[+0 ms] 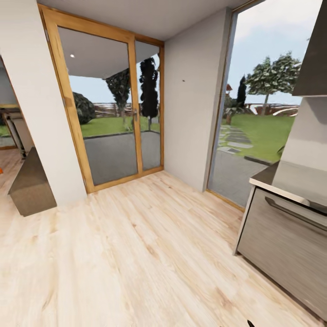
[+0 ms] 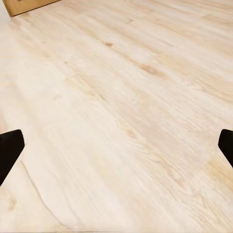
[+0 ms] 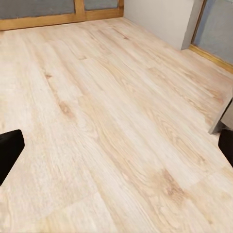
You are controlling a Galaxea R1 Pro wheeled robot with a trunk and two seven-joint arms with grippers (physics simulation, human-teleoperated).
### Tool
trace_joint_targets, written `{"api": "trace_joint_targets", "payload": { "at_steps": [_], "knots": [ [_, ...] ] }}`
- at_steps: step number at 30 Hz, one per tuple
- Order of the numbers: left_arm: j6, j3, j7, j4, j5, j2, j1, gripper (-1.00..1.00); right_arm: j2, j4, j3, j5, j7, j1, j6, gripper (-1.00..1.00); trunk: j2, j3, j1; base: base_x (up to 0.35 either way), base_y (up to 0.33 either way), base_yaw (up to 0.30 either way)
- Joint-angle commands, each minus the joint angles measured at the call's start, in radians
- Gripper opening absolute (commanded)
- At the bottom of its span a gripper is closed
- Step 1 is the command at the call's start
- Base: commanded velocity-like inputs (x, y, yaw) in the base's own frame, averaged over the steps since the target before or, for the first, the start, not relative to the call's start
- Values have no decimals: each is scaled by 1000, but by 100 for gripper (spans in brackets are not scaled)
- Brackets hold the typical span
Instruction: Put the three can of soda from the living room inside the tash can in the kitchen.
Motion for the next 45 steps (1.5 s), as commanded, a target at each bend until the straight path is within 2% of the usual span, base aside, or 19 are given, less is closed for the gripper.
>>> {"api": "trace_joint_targets", "payload": {
  "at_steps": [1,13,45],
  "knots": [
    [0,0,0,0,0,0,0,100,0,0,0,0,0,0,0,100,0,0,0,0,0,240],
    [0,0,0,0,0,1,0,100,0,1,-1,0,0,0,0,100,0,0,0,0,0,133],
    [0,0,0,0,0,1,0,100,9,3,-1,0,0,0,-1,100,0,0,0,0,0,245]
  ]
}}
